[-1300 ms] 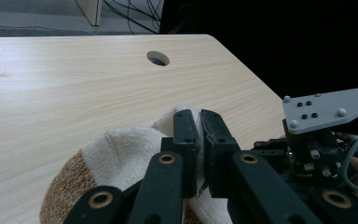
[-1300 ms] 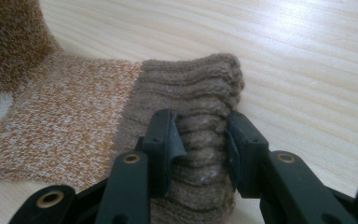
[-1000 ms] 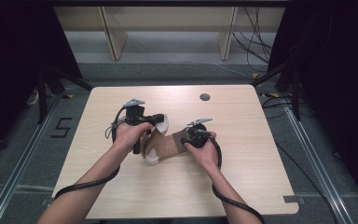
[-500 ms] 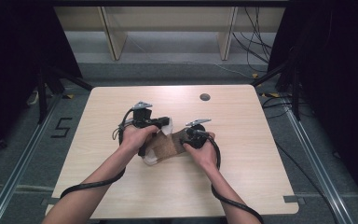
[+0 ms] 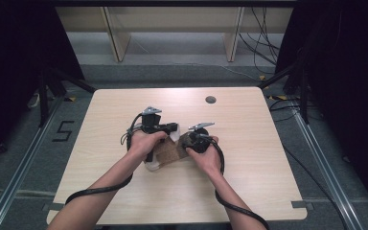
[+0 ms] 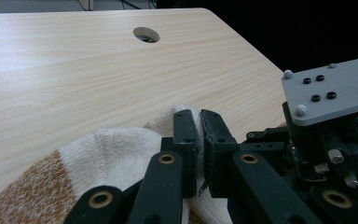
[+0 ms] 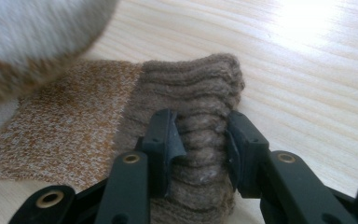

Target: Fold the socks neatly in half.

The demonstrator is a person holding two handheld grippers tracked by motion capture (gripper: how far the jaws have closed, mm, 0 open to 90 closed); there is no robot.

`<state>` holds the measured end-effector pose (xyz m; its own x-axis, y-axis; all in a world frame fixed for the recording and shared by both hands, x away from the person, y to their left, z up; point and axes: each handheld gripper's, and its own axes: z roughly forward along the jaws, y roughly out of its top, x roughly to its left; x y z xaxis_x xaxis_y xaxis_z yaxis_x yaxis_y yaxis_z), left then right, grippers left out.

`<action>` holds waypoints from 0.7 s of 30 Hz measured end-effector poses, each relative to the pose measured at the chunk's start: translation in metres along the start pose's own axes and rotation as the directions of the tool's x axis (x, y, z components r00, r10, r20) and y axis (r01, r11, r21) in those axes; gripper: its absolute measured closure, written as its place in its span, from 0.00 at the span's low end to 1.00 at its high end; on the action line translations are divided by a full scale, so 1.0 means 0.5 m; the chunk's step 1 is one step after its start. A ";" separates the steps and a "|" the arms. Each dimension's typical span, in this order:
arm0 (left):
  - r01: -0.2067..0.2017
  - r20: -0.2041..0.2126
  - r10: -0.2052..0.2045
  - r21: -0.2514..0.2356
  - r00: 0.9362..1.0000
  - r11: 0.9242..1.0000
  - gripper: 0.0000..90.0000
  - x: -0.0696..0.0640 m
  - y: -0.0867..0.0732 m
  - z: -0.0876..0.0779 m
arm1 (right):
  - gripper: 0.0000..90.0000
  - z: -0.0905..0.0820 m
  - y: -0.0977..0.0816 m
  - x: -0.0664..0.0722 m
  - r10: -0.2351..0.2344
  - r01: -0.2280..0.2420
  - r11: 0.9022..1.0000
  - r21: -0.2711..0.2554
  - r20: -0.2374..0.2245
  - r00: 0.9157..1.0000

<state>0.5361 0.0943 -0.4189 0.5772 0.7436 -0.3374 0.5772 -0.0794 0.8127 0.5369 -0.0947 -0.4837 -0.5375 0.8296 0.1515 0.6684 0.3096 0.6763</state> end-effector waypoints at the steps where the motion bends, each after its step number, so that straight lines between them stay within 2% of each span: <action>1: -0.001 -0.005 0.001 0.003 1.000 1.000 0.95 -0.002 -0.001 0.002 | 0.72 -0.002 0.001 0.000 -0.006 0.006 1.000 0.010 0.002 1.000; 4: -0.006 -0.003 0.006 0.011 1.000 1.000 0.95 -0.003 -0.003 0.007 | 0.68 -0.005 0.001 0.002 0.006 -0.006 1.000 0.014 -0.003 1.000; 5: -0.007 -0.004 0.007 0.012 1.000 1.000 0.95 -0.003 -0.004 0.009 | 0.66 -0.005 0.002 -0.002 -0.007 0.007 1.000 -0.007 -0.012 1.000; 9: -0.010 0.000 0.010 0.013 1.000 1.000 0.95 -0.005 -0.005 0.012 | 0.60 -0.022 0.005 -0.009 0.005 -0.005 1.000 -0.018 -0.023 1.000; 10: -0.011 -0.002 0.011 0.015 1.000 1.000 0.95 -0.006 -0.005 0.012 | 0.61 -0.028 0.006 -0.009 0.016 -0.017 1.000 -0.023 -0.024 1.000; 11: -0.015 -0.002 0.015 0.017 1.000 1.000 0.95 -0.006 -0.006 0.012 | 0.64 -0.033 0.006 -0.012 0.008 -0.009 0.999 -0.035 -0.022 1.000; 12: -0.016 -0.003 0.016 0.017 1.000 1.000 0.95 -0.007 -0.006 0.013 | 0.68 -0.039 0.006 -0.016 0.010 -0.012 0.999 -0.034 -0.041 0.999; 14: -0.011 0.001 0.011 0.012 1.000 1.000 0.95 -0.007 -0.007 0.016 | 0.74 -0.045 0.002 -0.022 0.014 -0.016 1.000 -0.026 -0.048 0.999; 16: -0.016 -0.007 0.016 0.017 1.000 1.000 0.95 -0.009 -0.008 0.019 | 0.79 -0.044 -0.002 -0.027 -0.007 0.007 1.000 -0.006 -0.057 0.998; 17: -0.018 -0.012 0.018 0.018 1.000 1.000 0.95 -0.009 -0.008 0.021 | 0.81 -0.042 -0.006 -0.025 0.003 -0.004 1.000 -0.014 -0.045 0.999; 18: -0.021 -0.010 0.021 0.017 1.000 1.000 0.95 -0.010 -0.010 0.023 | 0.82 -0.040 -0.008 -0.023 0.010 -0.010 1.000 -0.009 -0.051 0.999; 19: -0.026 -0.015 0.026 0.020 1.000 0.999 0.95 -0.011 -0.011 0.025 | 0.82 -0.041 -0.010 -0.019 0.033 -0.033 0.999 0.004 -0.042 0.999; 20: -0.031 -0.018 0.031 0.026 0.999 0.999 0.94 -0.012 -0.013 0.028 | 0.83 -0.038 -0.012 -0.018 0.028 -0.029 0.999 -0.013 -0.049 0.998; 21: -0.029 -0.016 0.029 0.023 0.999 0.999 0.95 -0.013 -0.014 0.031 | 0.83 -0.040 -0.012 -0.020 0.016 -0.016 1.000 -0.004 -0.053 0.998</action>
<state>0.5372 0.0799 -0.4300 0.5846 0.7515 -0.3058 0.5736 -0.1163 0.8108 0.5282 -0.1141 -0.4749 -0.5536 0.8084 0.2001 0.6747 0.2945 0.6768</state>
